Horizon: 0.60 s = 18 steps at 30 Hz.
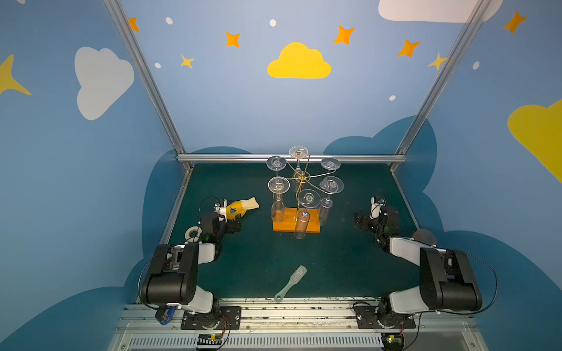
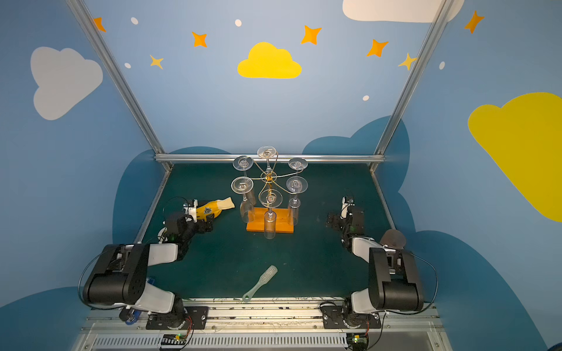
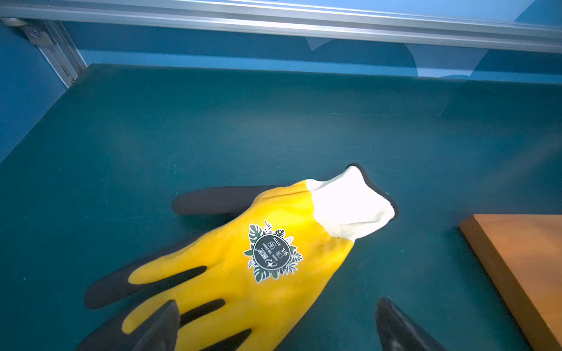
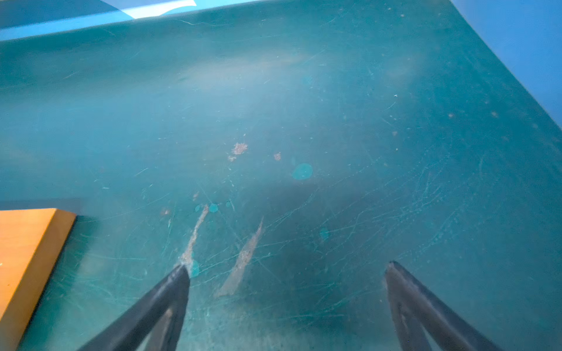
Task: Take the wine glass off the wine glass rack
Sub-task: Pick up the wine glass from the wine glass rack.
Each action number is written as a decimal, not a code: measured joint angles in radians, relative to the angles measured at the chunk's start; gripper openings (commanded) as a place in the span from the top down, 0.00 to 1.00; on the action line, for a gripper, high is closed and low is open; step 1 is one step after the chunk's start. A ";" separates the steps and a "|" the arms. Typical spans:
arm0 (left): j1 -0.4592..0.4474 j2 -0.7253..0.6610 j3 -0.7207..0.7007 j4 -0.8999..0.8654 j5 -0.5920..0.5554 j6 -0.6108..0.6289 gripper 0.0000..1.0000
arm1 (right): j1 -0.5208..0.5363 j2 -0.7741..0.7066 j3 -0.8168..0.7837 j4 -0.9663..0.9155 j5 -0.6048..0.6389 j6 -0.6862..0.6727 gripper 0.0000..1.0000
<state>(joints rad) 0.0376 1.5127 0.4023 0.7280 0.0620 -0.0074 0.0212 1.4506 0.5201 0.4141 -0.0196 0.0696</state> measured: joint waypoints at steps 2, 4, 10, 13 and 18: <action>0.000 0.000 0.000 0.000 -0.002 0.001 0.01 | 0.000 0.000 0.000 0.001 0.000 0.000 0.02; 0.001 0.000 0.000 0.000 -0.002 0.001 0.01 | 0.000 0.000 0.000 0.001 0.000 0.000 0.02; 0.004 0.000 0.000 0.000 -0.002 0.001 0.01 | 0.000 0.000 0.000 0.001 -0.001 0.000 0.01; 0.005 0.000 0.000 0.000 -0.002 0.001 0.01 | -0.001 0.000 0.000 0.001 -0.003 0.000 0.02; 0.006 0.000 0.003 0.000 -0.002 0.001 0.01 | -0.001 0.000 0.000 0.001 -0.005 0.000 0.02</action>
<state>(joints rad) 0.0441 1.5131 0.4057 0.7280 0.0597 -0.0067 0.0204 1.4506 0.5201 0.4152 -0.0246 0.0692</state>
